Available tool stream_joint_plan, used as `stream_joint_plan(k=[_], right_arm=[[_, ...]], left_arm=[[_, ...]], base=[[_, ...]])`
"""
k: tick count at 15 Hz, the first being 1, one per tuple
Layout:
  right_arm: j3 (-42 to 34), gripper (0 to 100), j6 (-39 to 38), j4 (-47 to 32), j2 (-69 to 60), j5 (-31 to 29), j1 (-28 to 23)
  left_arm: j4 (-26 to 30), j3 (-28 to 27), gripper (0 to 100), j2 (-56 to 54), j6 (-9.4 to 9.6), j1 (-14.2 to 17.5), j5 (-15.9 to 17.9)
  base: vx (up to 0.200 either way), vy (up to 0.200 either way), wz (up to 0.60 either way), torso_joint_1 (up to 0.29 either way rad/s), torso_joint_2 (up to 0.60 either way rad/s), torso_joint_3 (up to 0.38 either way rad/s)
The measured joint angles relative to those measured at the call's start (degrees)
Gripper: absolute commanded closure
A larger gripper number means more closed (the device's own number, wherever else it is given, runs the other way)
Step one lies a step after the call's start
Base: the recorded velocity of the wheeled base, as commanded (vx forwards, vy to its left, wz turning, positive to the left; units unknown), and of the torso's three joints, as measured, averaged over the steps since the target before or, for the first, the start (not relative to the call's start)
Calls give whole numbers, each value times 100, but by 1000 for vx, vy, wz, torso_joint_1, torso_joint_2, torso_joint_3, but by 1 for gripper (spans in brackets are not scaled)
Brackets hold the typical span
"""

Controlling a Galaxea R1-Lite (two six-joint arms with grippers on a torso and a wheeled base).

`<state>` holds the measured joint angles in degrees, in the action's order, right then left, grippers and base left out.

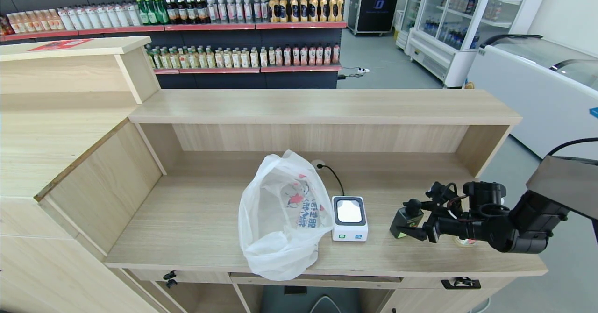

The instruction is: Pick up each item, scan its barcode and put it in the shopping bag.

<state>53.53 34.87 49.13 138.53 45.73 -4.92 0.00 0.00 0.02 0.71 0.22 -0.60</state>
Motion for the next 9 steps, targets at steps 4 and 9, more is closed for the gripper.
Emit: stream_joint_plan(k=[4, 9], right_arm=[[105, 0, 5, -28, 143, 34, 154], [129, 100, 24, -16, 240, -16, 262]], left_arm=[[0, 0, 100, 0, -2, 2, 0], [0, 0, 100, 0, 0, 0, 0]], base=[[0, 0, 0, 0, 0, 0], [0, 0, 0, 0, 0, 0]])
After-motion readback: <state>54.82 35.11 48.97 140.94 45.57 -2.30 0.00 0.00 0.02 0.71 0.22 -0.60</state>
